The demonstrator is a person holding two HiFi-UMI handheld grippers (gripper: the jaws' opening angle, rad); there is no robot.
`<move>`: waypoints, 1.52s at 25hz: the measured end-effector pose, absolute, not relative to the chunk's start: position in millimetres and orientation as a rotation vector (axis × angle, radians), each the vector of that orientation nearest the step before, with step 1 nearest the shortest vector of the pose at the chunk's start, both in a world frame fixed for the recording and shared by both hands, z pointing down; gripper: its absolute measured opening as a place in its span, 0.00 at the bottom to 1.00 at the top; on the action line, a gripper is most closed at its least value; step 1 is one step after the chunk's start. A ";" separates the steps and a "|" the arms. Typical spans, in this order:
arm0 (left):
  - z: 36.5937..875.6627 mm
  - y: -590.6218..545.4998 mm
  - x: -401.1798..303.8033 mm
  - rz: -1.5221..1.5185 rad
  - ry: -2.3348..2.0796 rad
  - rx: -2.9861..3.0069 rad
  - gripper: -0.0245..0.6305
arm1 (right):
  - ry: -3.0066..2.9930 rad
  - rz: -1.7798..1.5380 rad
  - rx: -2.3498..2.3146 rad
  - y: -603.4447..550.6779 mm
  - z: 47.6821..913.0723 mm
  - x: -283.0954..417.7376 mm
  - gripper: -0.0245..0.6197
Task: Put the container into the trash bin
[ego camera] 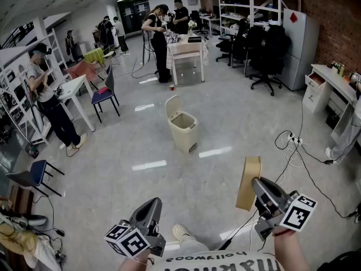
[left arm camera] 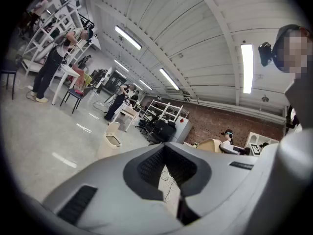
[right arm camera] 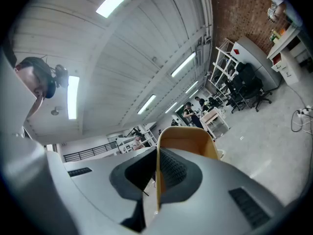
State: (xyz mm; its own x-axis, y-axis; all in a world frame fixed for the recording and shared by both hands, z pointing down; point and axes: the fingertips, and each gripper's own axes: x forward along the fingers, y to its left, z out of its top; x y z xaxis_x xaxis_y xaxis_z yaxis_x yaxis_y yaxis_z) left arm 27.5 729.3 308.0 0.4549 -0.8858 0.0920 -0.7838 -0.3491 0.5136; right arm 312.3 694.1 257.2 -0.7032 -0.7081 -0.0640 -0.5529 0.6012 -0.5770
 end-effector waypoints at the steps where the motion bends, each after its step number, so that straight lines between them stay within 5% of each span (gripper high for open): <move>1: 308.1 728.5 27.8 -0.274 -1.394 2.220 0.04 | 2.545 -0.774 -1.028 693.6 257.1 313.1 0.07; 14: 339.4 712.0 13.1 -0.172 -1.410 2.165 0.04 | 2.571 -0.842 -0.944 666.6 279.6 283.4 0.07; 38: 317.0 447.1 -67.0 -0.174 -1.304 2.264 0.04 | 2.580 -0.828 -1.021 443.6 259.1 193.0 0.07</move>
